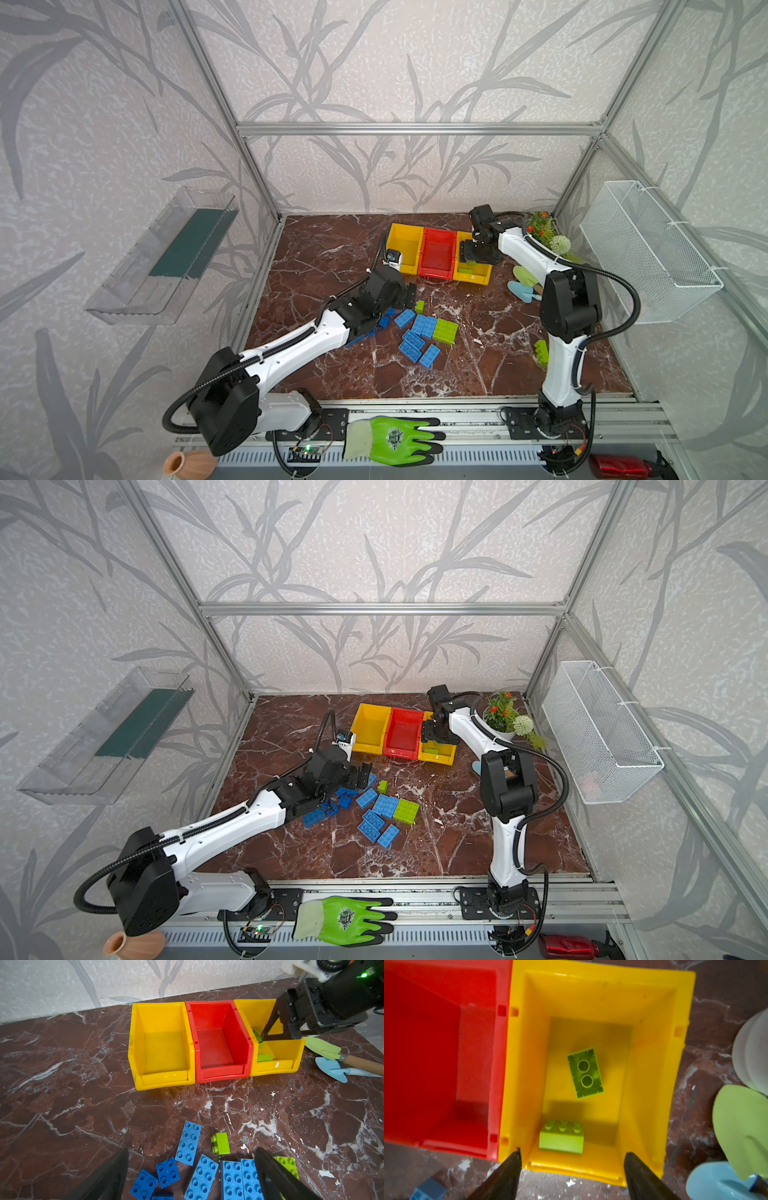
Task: Sort the legos into containers by color
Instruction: 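Return the right gripper to the pile while the left gripper hovers over blue bricks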
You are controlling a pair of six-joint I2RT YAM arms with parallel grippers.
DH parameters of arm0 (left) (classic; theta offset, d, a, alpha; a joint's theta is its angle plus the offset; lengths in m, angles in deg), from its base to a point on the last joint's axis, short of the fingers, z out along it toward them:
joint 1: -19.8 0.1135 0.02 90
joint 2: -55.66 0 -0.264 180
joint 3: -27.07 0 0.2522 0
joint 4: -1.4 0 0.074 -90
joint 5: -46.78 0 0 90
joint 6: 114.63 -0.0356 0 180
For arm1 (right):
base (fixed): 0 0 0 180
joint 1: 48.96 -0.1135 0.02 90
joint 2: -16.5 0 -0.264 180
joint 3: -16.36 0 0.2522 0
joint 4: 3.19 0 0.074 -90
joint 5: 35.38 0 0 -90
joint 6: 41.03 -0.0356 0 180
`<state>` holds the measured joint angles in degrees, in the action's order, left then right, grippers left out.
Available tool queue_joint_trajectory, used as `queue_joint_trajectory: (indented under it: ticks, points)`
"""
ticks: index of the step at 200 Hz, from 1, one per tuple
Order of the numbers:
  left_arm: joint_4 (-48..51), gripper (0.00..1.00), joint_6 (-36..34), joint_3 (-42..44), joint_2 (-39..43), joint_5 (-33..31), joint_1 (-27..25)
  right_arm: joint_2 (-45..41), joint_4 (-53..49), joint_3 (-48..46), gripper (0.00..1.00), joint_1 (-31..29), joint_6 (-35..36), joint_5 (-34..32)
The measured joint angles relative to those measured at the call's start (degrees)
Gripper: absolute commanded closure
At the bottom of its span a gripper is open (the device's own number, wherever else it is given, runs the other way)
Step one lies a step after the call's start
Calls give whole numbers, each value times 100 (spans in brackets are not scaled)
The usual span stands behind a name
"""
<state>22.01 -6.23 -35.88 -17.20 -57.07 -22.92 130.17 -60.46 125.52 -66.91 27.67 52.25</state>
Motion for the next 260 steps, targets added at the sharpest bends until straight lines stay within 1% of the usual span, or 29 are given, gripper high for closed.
queue_joint_trajectory:
  ticks: [29, 55, 93, 120, 158, 180, 235, 260]
  points:
    - [9, 6, 173, 407, 457, 0, 0, -662, 111, -577, 22, -275, -168, 205]
    - [37, 6, 334, 789, 938, -2, 0, -1060, 284, -1073, 21, -745, -380, 452]
    - [149, 6, 557, 1303, 1659, -28, 0, -1008, 468, -1384, 23, -1602, -699, 745]
    - [275, 6, 693, 1593, 2142, -94, 0, -861, 647, -1419, 26, -2048, -916, 933]
    - [422, 6, 868, 1906, 2782, -181, 0, -525, 918, -1425, 31, -2192, -1167, 1043]
    - [511, 6, 916, 2057, 3005, -225, 0, -356, 964, -1425, 33, -2225, -1259, 1038]
    - [564, 6, 970, 2096, 3077, -284, 0, -70, 1054, -1427, 39, -2238, -1408, 1038]
    - [564, 6, 970, 2096, 3067, -313, 0, 31, 1095, -1423, 44, -2245, -1427, 1043]
